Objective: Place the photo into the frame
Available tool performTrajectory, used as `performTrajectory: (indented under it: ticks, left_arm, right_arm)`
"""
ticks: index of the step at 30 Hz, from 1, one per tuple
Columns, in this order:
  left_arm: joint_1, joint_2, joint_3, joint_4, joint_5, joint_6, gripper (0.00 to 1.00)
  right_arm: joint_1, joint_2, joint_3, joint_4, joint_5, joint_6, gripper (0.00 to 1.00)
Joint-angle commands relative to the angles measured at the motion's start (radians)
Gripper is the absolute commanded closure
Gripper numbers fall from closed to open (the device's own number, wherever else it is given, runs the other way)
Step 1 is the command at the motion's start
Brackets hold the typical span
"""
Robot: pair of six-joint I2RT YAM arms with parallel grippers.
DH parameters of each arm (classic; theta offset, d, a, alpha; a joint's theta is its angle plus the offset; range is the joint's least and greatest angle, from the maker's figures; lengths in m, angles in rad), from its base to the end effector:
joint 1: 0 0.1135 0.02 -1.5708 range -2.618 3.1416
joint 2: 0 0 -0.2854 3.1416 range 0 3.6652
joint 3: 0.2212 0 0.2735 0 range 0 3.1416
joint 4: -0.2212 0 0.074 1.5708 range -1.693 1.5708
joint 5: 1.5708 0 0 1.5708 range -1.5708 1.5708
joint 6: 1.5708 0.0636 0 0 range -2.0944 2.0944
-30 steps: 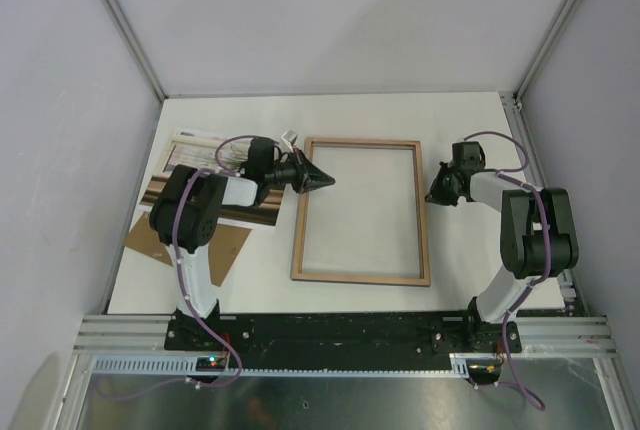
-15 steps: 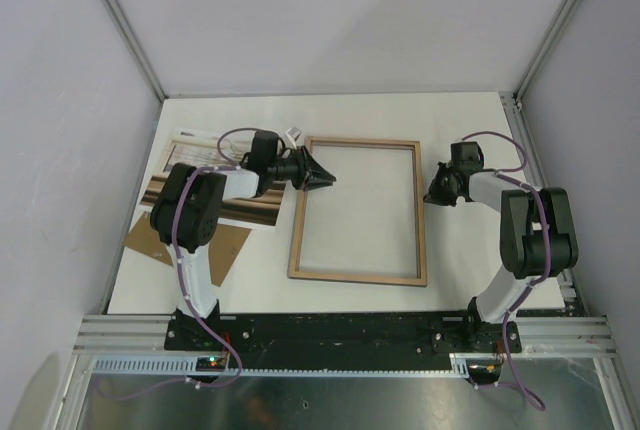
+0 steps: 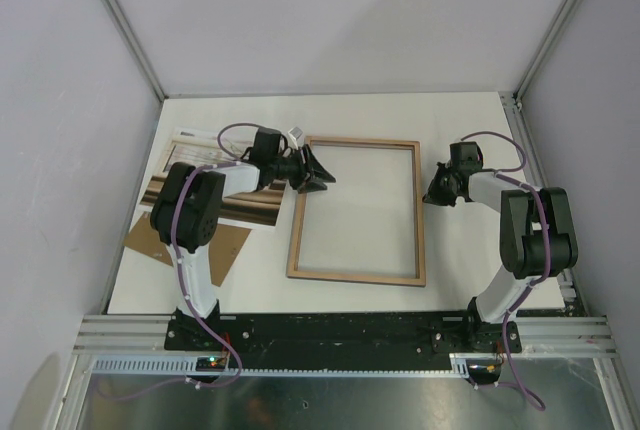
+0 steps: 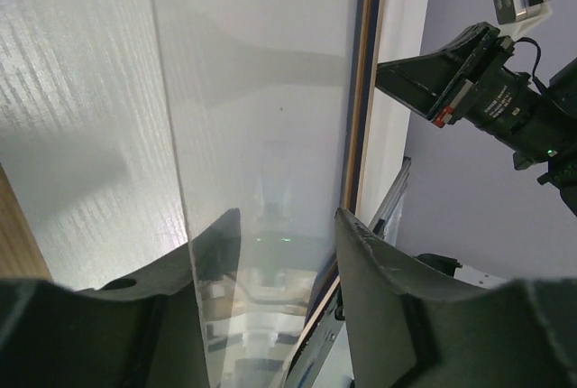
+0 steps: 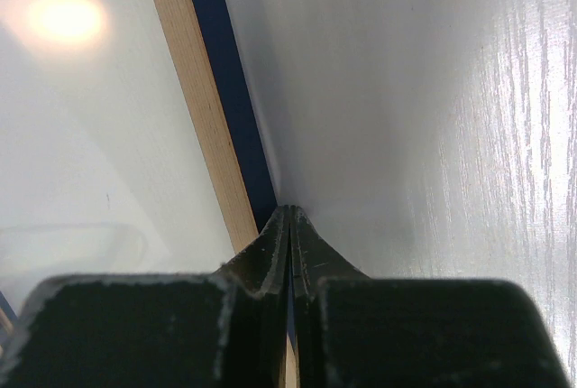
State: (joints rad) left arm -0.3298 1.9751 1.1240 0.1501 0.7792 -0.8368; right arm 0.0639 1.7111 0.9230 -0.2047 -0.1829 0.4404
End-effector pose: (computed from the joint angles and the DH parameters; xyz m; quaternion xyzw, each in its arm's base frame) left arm 0.4060 -0.1862 0.1379 -0.0555 0.8523 -0.5022 0.1356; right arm 0.3637 0.0349 0.1349 0.1531 0.9425 0.1556 0.2530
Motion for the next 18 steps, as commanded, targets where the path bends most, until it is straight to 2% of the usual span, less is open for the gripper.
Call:
performTrajectory:
  ticks: [1,12,18]
  left_arm:
    - [-0.007,-0.033,0.041,-0.039,-0.015,0.058,0.47]
    - [-0.013,-0.045,0.042,-0.090,-0.035,0.095,0.39]
    - [-0.036,-0.029,0.047,-0.098,-0.047,0.087,0.41]
  right_arm:
    - [0.011,0.000,0.010,-0.027,-0.007,-0.011,0.98]
    - [0.014,-0.002,0.011,-0.027,-0.007,-0.013,0.98]
    - [0.017,0.001,0.013,-0.029,-0.008,-0.014,0.98]
